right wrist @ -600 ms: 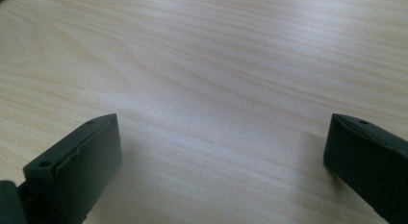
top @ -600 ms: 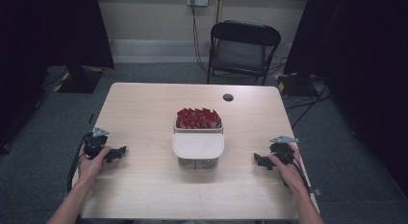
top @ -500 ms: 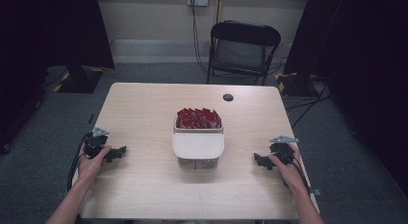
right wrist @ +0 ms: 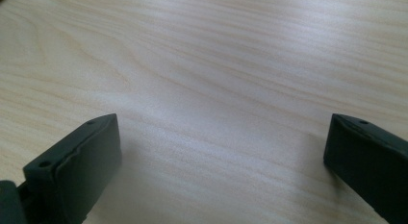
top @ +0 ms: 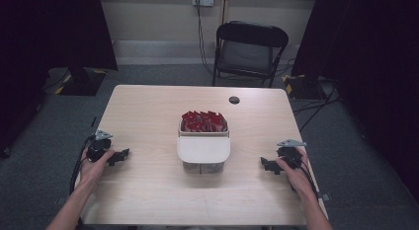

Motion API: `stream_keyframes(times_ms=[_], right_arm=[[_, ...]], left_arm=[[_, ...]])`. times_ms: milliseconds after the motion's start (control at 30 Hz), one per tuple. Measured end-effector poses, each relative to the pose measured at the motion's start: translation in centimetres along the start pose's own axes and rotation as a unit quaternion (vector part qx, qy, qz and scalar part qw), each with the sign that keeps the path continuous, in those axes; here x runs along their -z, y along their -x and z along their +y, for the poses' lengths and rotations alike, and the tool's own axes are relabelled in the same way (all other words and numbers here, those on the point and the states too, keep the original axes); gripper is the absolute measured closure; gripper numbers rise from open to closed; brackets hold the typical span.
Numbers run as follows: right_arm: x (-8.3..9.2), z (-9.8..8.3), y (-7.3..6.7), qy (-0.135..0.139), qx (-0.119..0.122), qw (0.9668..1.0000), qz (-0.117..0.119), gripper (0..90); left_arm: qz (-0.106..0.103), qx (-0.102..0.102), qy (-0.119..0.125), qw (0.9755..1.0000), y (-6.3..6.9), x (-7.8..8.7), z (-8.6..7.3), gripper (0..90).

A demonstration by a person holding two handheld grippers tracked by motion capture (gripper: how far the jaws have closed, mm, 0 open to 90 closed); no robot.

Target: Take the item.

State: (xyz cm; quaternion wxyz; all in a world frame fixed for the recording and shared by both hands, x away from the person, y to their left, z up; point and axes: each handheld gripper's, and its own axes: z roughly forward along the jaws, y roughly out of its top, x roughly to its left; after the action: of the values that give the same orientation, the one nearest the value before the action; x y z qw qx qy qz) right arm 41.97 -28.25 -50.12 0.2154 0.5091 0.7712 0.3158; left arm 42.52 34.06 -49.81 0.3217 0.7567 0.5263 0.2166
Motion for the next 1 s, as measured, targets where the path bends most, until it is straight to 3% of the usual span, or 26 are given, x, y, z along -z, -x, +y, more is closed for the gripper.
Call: stream_keyframes(times_ms=[333, 400, 567, 1000], right_arm=[[0.0, 0.0, 0.0, 0.000, 0.000, 1.0000, 0.000, 0.0], [0.0, 0.0, 0.0, 0.000, 0.000, 1.0000, 0.000, 0.0], [0.0, 0.0, 0.0, 0.000, 0.000, 1.0000, 0.000, 0.0], [0.0, 0.0, 0.0, 0.000, 0.001, 1.0000, 0.000, 0.0]], left_arm=[[-0.002, -0.007, 0.010, 0.9999, 0.2, 0.4, 0.3, 16.7], [0.001, -0.002, 0.017, 0.9999, 0.2, 0.6, 0.4, 16.8], [-0.016, 0.017, 0.036, 0.9991, 0.2, 1.2, 0.7, 16.6], [-0.038, -0.018, 0.051, 0.9978, 1.4, 1.9, 1.6, 20.3]])
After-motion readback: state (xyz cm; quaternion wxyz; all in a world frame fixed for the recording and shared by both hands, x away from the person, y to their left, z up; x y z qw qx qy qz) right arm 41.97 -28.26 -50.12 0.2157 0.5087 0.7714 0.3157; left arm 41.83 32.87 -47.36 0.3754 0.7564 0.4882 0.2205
